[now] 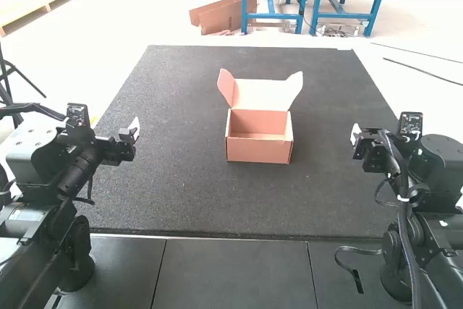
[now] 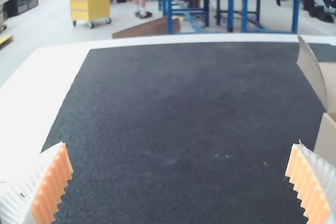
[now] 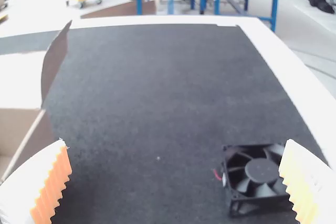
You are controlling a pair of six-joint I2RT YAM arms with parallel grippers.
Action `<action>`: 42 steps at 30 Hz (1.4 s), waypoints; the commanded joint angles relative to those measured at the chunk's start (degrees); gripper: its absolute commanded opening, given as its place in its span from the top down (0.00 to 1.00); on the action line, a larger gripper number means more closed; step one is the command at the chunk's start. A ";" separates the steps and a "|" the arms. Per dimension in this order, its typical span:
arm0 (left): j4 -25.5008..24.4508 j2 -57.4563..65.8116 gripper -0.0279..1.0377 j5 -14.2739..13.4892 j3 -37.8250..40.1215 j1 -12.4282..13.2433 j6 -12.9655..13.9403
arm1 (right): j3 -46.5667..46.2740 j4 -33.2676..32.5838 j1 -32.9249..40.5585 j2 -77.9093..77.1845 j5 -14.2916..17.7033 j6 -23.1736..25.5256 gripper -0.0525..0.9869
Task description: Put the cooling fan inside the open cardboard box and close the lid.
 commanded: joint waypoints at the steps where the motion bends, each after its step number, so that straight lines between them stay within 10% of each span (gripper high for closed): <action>1: 1.04 -0.78 0.06 0.56 -0.40 -0.12 0.34 | -0.19 -0.08 0.46 -0.56 -1.48 -0.13 0.07; 23: 3.06 -0.78 0.06 0.47 -0.40 0.23 -1.15 | -0.27 1.51 0.46 -0.65 -1.39 0.93 0.07; 30: 12.81 -0.69 0.06 -1.81 -0.23 0.23 -2.73 | 0.43 14.86 0.11 -0.65 -1.39 0.93 0.07; 42: 11.41 8.89 0.06 -2.43 13.31 -0.21 -2.65 | 16.16 13.28 0.02 12.36 1.07 2.07 0.07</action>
